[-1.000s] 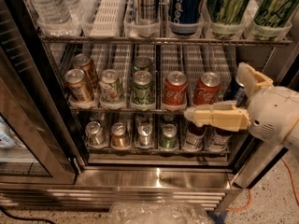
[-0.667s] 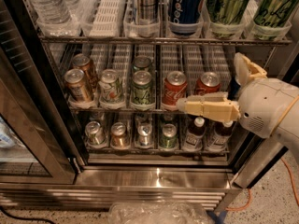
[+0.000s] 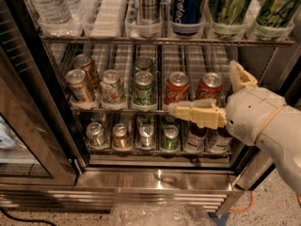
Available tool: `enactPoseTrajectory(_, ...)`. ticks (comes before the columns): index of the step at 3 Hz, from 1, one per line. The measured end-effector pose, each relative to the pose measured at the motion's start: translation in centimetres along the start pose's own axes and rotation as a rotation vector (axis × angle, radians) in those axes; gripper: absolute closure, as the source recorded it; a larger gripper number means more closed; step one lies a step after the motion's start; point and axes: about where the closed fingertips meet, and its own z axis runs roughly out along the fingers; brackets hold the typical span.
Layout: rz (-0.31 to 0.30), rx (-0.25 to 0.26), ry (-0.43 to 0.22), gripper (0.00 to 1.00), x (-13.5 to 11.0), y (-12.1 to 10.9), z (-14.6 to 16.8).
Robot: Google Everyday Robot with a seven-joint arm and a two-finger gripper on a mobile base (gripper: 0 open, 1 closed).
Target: Pick green can from top shelf of fridge
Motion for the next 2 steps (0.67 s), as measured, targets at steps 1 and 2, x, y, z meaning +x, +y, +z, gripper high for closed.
enactPoseTrajectory(1, 0.032, 0.156, -0.003, 0.00, 1.0, -2.3, -0.8)
enactPoseTrajectory(2, 0.027, 0.339, -0.006, 0.00, 1.7, -6.7, -4.2)
